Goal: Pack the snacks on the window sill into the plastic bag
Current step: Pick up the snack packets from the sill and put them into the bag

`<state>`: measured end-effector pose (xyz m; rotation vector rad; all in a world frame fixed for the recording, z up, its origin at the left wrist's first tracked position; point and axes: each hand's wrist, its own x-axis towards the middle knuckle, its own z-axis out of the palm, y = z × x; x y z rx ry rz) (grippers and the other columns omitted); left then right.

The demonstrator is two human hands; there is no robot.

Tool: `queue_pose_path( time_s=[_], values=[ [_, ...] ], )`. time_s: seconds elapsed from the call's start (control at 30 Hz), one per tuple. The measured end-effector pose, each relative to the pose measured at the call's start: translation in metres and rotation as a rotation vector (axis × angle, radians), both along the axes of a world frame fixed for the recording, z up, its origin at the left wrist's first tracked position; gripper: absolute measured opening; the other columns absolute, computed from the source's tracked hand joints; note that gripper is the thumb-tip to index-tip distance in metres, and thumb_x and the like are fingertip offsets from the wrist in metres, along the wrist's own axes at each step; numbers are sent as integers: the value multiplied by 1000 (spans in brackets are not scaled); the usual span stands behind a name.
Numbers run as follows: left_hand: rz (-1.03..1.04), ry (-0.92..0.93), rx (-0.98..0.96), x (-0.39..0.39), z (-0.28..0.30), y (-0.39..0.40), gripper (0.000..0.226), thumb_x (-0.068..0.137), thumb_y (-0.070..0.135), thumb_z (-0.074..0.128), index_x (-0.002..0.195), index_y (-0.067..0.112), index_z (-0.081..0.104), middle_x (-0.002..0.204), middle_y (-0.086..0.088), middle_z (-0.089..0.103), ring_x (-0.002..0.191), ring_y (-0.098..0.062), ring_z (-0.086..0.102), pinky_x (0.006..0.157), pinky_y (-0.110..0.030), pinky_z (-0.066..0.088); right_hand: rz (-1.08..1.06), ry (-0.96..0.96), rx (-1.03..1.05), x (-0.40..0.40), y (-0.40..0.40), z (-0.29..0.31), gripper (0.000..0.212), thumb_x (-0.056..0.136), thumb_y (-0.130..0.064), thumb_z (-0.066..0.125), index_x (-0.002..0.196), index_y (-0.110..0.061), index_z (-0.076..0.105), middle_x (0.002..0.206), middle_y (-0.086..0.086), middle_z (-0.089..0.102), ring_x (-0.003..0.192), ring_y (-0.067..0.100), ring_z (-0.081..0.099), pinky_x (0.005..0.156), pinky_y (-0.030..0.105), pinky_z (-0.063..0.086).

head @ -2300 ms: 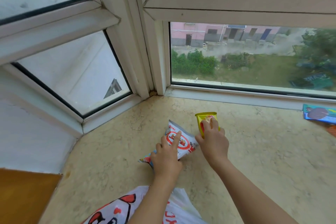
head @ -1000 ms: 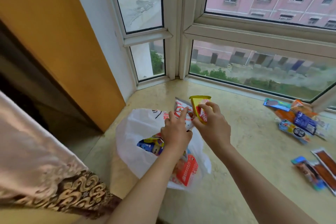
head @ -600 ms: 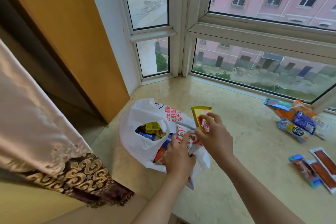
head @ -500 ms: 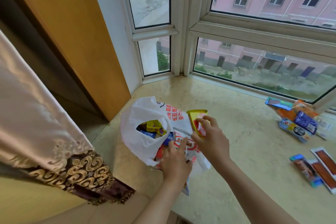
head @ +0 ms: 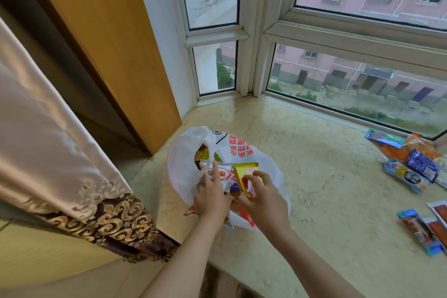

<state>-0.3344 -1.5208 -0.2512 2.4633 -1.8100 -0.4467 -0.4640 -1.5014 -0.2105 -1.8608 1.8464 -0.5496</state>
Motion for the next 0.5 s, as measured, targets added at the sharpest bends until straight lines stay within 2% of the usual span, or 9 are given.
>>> queue_pose_path(
  time_s=[0.17, 0.23, 0.33, 0.4, 0.5],
  values=[
    [53, 9, 23, 27, 8, -30, 80, 95, 43, 50, 154, 21, 0, 151, -10, 30, 121, -27, 51, 83, -33, 46, 25, -52, 72, 27, -3, -12, 38, 83, -43, 60, 118, -30, 59, 128, -13, 50, 92, 8, 57, 62, 25, 45],
    [101, 56, 34, 34, 13, -43, 77, 96, 41, 49, 154, 20, 3, 151, -10, 27, 121, -28, 51, 86, -35, 45, 28, -42, 139, 35, -10, -19, 38, 84, -44, 58, 119, -30, 58, 125, -13, 50, 92, 8, 57, 61, 25, 46],
    [133, 92, 85, 42, 14, -63, 74, 95, 38, 51, 153, 19, 8, 154, -12, 18, 130, -28, 41, 92, -38, 43, 3, -1, 229, 40, -24, -34, 37, 83, -44, 57, 117, -29, 58, 124, -10, 50, 93, 11, 57, 60, 27, 45],
    [108, 52, 165, 45, 10, -76, 68, 94, 40, 50, 150, 18, 21, 151, -15, 23, 126, -28, 46, 89, -35, 45, -33, 36, 301, 41, -35, -42, 32, 82, -44, 57, 109, -27, 61, 121, -7, 51, 92, 15, 58, 62, 29, 44],
    [12, 28, 326, 41, 8, -86, 51, 93, 42, 51, 131, 9, 46, 133, -12, 47, 118, -26, 53, 84, -30, 46, -113, 34, 425, 39, -47, -53, 20, 73, -40, 58, 84, -24, 61, 102, -4, 56, 84, 18, 57, 62, 33, 43]
  ],
)
